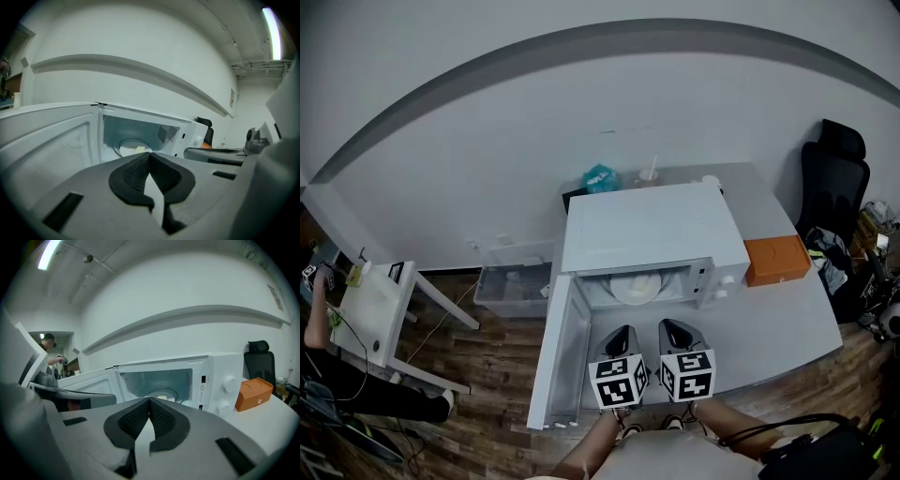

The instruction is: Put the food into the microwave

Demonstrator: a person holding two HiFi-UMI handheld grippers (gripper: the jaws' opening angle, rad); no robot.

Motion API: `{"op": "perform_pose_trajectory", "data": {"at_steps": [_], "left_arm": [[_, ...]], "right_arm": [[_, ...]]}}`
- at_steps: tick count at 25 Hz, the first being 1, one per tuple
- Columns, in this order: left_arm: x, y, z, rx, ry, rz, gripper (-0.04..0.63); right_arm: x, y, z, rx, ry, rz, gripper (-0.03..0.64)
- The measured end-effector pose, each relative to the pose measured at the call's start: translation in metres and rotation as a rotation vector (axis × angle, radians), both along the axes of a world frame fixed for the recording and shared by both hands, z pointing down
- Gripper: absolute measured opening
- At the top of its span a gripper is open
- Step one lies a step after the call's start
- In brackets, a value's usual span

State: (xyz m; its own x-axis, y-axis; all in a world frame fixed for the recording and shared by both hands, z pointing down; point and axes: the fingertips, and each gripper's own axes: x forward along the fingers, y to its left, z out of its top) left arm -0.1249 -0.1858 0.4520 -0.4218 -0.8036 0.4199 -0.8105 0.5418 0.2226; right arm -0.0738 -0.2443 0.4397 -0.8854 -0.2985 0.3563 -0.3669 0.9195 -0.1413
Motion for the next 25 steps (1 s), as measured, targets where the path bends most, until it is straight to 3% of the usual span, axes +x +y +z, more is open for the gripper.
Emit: {"op": "perform_pose_trajectory", "data": {"at_steps": [4, 25], "left_arm": [[0.001, 0.0, 0.0, 0.001, -0.001, -0.002, 0.003], [0.004, 0.002, 0.004, -0.005, 0.011, -0.019, 0.003]], "right_arm": [[0.002, 0.001, -0.002, 0.031, 0.004, 0.009, 0.016], [0.013, -0.004, 0.007, 0.003, 0.018, 0.035, 0.015]]}}
